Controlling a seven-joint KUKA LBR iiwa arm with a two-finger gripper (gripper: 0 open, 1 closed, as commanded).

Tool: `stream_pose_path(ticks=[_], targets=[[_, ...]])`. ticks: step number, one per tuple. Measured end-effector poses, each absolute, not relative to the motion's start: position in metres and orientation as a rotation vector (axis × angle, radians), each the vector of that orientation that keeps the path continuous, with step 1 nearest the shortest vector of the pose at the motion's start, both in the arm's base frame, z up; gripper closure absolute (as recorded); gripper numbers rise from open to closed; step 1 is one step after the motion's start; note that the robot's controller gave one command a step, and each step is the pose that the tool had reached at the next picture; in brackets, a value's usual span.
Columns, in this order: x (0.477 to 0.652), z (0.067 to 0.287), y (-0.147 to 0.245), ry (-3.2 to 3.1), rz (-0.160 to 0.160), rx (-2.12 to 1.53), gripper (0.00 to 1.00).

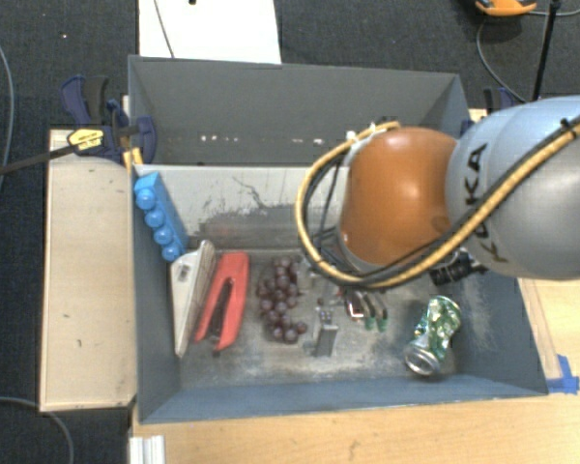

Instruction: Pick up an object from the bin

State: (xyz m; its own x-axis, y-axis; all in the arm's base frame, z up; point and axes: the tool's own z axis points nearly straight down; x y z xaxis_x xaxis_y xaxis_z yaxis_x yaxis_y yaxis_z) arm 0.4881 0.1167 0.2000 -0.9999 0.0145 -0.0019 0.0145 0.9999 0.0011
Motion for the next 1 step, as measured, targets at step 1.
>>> stream_pose_path(ticks=[1], targets=[[0.4881,0.2,0.1167,3.14,0.002,0.024,0.0]])
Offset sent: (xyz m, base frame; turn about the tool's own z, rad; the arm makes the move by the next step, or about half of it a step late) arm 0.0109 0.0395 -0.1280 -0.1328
